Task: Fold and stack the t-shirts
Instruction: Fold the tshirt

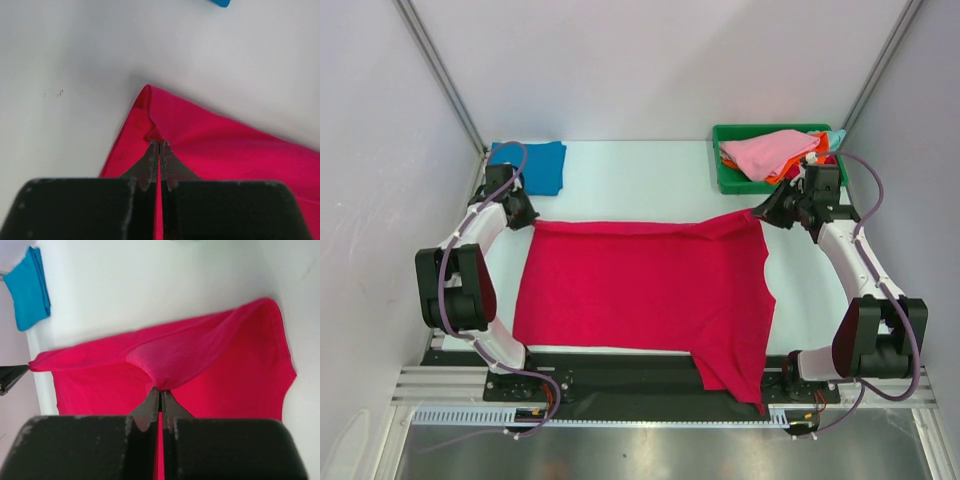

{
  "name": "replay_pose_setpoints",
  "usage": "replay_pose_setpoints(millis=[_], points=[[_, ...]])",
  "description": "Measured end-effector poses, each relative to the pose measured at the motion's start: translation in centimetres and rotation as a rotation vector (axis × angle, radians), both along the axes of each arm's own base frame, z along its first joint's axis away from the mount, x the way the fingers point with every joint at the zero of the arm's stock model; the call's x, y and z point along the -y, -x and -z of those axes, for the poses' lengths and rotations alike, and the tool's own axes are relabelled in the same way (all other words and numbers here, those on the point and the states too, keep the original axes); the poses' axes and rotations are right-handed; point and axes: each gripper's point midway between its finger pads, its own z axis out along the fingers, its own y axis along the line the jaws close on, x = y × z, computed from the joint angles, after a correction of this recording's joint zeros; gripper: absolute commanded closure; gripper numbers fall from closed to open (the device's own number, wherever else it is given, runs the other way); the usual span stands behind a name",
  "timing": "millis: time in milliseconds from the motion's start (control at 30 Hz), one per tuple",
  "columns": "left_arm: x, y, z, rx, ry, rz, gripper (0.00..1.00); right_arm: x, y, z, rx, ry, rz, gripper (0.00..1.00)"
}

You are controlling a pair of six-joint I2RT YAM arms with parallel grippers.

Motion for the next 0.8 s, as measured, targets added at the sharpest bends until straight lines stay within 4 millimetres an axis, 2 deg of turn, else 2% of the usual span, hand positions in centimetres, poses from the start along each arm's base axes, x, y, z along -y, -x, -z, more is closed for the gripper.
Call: replay_pose_setpoints(millis=[100, 333, 800], points=[[0.0, 0.9, 0.4, -0.04, -0.004, 0.008, 1.0, 0.0, 1.1, 0.5, -0.039, 0.008, -0.008, 1.0], [-0.5, 2.5, 1.2, -0.112, -0.026, 0.02, 1.0, -0.2, 3.1, 0.1, -0.056, 0.029, -0.023, 1.0], [-0.5, 3.3, 1.8, -0.152, -0.034, 0.039, 1.0, 0.1, 6.9, 1.5, -0.124, 0.044, -0.013, 1.0]])
